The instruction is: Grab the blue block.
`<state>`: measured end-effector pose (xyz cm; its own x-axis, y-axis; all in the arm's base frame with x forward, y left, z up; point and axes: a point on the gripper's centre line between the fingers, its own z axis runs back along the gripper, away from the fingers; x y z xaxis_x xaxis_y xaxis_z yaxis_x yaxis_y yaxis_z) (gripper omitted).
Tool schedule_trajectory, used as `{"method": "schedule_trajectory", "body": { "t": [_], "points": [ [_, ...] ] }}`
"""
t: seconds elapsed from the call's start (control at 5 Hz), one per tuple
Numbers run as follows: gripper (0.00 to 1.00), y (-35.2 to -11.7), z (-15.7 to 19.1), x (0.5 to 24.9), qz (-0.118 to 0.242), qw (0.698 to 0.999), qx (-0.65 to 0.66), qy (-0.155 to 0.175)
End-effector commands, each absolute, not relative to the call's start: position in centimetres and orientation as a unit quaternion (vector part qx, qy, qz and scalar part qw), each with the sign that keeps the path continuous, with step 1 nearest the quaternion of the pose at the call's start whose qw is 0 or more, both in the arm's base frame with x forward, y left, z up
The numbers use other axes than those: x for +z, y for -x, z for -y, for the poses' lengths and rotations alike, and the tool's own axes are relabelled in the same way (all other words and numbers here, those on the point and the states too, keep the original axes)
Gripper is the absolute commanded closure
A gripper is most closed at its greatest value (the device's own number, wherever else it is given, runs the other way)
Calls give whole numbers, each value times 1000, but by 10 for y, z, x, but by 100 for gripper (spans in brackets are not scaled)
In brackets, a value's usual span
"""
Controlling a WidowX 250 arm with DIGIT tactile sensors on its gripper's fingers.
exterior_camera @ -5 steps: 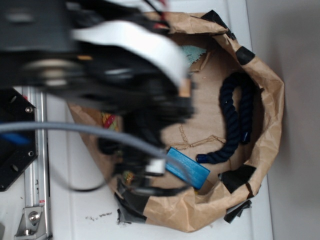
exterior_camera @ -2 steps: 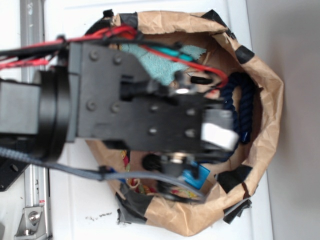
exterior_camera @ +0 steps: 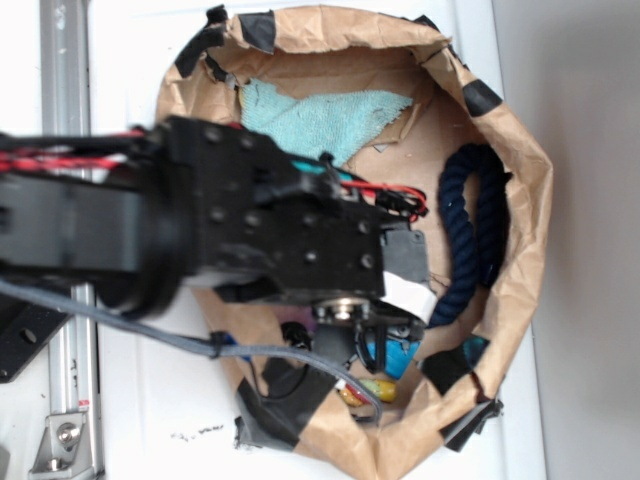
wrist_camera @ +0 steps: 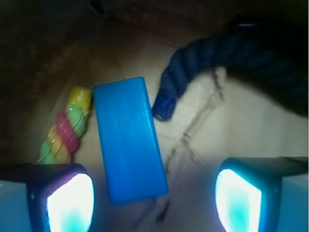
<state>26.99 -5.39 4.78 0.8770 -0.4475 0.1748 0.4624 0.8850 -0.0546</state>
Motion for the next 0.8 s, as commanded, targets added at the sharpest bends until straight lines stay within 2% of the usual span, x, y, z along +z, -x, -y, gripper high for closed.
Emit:
{"method": "schedule_trajectory", "body": {
  "t": [0.0, 0.2, 0.4, 0.6],
  "points": [
    [0, -270, 86, 14, 73, 951, -297, 34],
    [0, -274, 80, 7, 58, 959, -278, 14],
    [100, -291, 57, 17, 67, 976, -209, 10],
    [100, -304, 38, 35, 108, 981, -158, -23]
  ]
}}
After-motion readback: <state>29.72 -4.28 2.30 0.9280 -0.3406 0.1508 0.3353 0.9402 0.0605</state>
